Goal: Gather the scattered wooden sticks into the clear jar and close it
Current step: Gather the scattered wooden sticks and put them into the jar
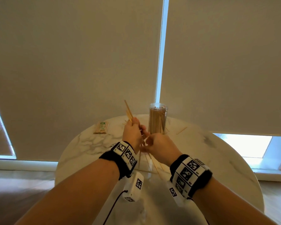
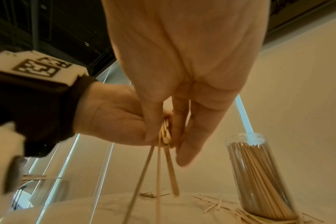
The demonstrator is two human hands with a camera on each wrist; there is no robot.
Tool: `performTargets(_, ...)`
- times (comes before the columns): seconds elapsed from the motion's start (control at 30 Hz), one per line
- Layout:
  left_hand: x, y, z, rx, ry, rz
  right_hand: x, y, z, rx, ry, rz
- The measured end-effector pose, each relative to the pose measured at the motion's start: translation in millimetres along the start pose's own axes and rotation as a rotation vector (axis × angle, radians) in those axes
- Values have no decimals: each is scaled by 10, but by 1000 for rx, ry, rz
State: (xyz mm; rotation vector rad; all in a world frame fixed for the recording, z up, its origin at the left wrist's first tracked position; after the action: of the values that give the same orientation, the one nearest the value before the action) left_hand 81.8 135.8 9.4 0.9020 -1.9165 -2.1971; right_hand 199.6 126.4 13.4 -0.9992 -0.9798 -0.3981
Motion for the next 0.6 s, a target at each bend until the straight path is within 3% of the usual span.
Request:
performTargets(0.07, 22, 73, 24, -12, 30, -124, -76, 41, -28, -54, -142, -94)
performTargets(0.13, 26, 106, 36, -17, 26, -151, -122, 87, -55, -52, -181, -21)
performTargets(0.53, -20, -14, -93, 44, -173, -109, -50, 92, -61, 12, 60, 171)
performTargets(0.6, -36, -3, -82, 22, -154, -89, -87, 108, -48, -6, 8, 165)
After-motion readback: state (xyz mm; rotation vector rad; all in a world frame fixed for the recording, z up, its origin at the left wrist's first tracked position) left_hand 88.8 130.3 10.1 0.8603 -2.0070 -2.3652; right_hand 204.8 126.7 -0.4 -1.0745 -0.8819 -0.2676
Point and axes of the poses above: each hand's wrist, its own z-axis towards the middle knuckle, its own x-axis out of the back of the hand, y = z × x, the point moved 3 cm from there along z, towards the middle knuckle, and after that the axes turned 2 degrees about z, right-handed, at the moved point
